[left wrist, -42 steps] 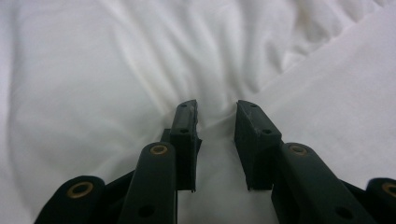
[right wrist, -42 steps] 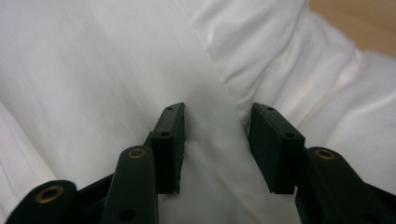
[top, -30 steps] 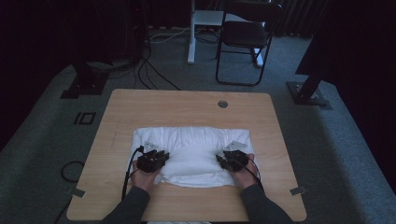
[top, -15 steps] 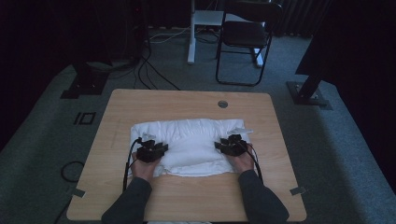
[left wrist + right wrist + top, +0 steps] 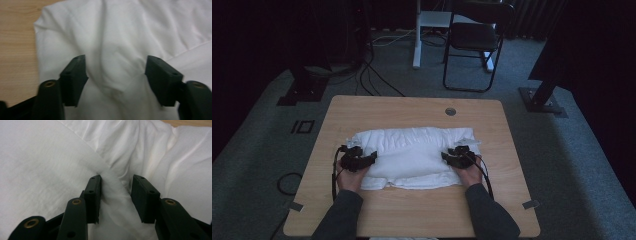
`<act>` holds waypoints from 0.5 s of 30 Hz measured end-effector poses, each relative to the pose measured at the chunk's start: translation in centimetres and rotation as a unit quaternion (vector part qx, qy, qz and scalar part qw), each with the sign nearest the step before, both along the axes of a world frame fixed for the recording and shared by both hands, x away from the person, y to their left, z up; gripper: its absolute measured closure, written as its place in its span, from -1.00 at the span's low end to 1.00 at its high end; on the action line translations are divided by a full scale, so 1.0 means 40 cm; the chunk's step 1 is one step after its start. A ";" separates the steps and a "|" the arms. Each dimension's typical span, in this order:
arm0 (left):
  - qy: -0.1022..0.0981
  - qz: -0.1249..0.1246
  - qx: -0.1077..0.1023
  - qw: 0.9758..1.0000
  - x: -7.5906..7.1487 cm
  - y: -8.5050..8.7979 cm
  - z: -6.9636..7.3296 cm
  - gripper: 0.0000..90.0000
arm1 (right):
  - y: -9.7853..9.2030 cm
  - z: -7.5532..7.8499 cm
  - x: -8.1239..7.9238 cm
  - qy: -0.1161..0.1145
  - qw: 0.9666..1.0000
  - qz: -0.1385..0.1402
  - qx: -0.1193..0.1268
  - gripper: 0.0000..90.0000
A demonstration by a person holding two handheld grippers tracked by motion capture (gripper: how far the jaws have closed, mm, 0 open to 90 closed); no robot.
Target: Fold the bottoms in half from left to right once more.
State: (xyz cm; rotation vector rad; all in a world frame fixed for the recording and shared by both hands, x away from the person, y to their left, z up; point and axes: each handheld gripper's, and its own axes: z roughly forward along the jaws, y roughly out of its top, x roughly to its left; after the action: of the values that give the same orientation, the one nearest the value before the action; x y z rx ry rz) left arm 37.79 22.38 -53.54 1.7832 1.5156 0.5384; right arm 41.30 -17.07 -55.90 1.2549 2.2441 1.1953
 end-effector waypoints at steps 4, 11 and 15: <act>0.017 0.025 0.006 1.000 0.012 0.010 -0.014 -0.59 | 0.000 -0.001 -0.001 -0.001 1.000 -0.001 0.002 0.30; 0.038 0.034 0.015 0.999 0.021 0.025 -0.039 -0.81 | -0.001 -0.004 -0.004 -0.005 1.000 -0.003 0.005 0.30; 0.037 0.036 0.025 0.998 0.018 0.033 -0.042 -0.88 | -0.002 -0.006 -0.006 -0.009 1.000 -0.003 0.006 0.30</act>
State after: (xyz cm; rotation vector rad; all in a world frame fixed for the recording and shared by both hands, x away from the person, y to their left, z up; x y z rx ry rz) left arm 38.50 23.69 -55.24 1.8100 1.6348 0.5559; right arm 41.06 -17.14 -56.15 1.2493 2.2210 1.2161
